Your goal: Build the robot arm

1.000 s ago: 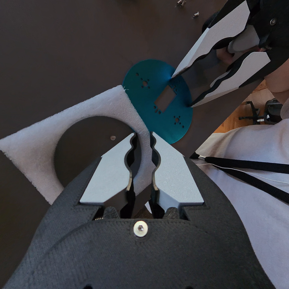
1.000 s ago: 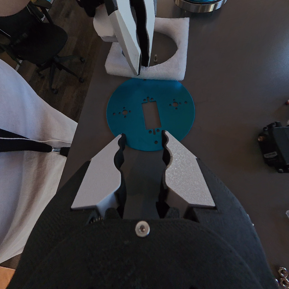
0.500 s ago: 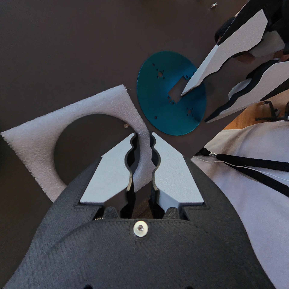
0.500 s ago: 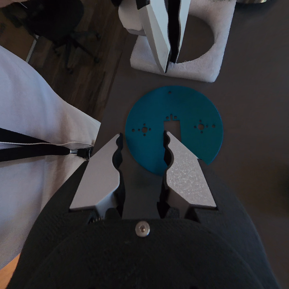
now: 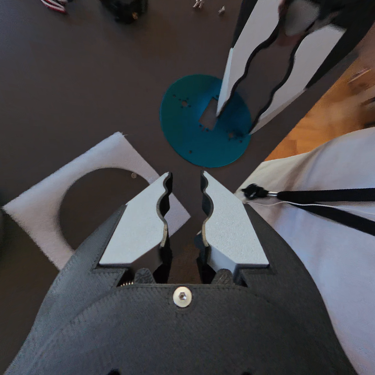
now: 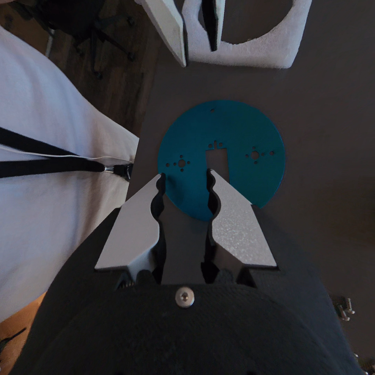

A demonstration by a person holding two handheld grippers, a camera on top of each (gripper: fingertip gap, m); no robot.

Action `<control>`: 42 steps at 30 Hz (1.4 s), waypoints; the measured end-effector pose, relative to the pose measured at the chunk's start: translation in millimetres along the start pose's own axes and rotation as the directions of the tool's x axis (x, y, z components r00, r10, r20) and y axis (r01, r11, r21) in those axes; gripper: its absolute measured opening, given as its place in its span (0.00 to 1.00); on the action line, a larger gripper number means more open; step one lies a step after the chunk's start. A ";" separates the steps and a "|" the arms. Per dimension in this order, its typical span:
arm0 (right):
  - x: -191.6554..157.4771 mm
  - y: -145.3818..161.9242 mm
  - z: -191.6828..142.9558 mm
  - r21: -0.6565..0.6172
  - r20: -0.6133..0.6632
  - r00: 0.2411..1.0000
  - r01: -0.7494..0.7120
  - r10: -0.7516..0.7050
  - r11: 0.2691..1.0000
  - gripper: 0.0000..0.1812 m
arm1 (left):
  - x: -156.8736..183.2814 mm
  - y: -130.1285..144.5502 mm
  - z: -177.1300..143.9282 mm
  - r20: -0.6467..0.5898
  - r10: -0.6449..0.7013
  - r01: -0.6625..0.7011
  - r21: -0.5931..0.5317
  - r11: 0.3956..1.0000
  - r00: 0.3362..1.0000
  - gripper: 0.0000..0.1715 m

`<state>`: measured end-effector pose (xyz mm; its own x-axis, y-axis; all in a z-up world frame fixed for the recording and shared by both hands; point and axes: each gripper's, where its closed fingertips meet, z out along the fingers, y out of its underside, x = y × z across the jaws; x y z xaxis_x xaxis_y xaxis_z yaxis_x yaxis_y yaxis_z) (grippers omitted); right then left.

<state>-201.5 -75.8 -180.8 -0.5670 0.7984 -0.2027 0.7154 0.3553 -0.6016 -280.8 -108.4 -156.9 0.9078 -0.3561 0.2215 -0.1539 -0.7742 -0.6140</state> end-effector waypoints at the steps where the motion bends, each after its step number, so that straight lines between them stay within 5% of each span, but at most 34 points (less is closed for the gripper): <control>1: -1.9 1.9 -1.8 0.001 0.013 1.000 0.000 0.000 1.000 0.23 | -3.0 1.3 -1.3 0.046 0.037 -0.037 0.000 0.999 0.998 0.16; 6: 4.3 0.2 -1.9 0.044 -0.011 1.000 0.005 -0.004 0.999 0.26 | -38.9 4.2 -24.1 0.156 0.066 -0.070 0.015 0.997 0.985 0.15; 10: 5.1 -1.8 -0.5 0.052 -0.008 1.000 0.009 -0.009 0.999 0.26 | -43.3 25.9 -9.2 0.045 0.003 0.002 -0.106 0.994 0.999 0.23; 19: 5.1 -1.4 -1.5 0.083 0.005 1.000 0.007 -0.008 0.997 0.26 | -32.7 10.5 9.0 0.028 -0.008 0.010 -0.076 0.997 1.000 0.27; 24: 3.1 0.7 -13.4 0.137 -0.035 0.997 0.073 -0.068 0.988 0.30 | -37.5 -1.1 -18.8 0.127 -0.034 0.031 0.022 0.999 0.991 0.30; 30: -17.8 -0.9 -14.3 0.193 -0.053 0.964 0.268 -0.262 0.944 0.47 | 33.5 -10.6 11.9 0.040 0.316 -0.317 0.000 0.949 0.948 0.29; 33: -15.3 -1.9 -5.5 0.181 0.011 0.982 0.186 -0.191 0.966 0.53 | 44.3 -12.7 27.6 0.035 0.423 -0.424 0.020 0.906 0.905 0.31; 36: -18.4 -1.0 -1.0 0.176 0.104 0.987 0.106 -0.126 0.979 0.52 | 48.4 -4.8 42.0 0.009 0.448 -0.448 -0.016 0.894 0.894 0.39; 42: -34.0 3.6 1.8 0.136 0.129 0.975 0.163 -0.180 0.977 0.42 | 58.1 -5.9 50.3 0.072 0.524 -0.525 0.000 0.851 0.849 0.36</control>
<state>-180.4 -102.6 -177.4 -0.7344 0.6519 -0.1889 0.5516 0.4111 -0.7258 -207.6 -98.2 -178.5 0.7181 -0.6699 -0.1886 -0.6077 -0.4714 -0.6391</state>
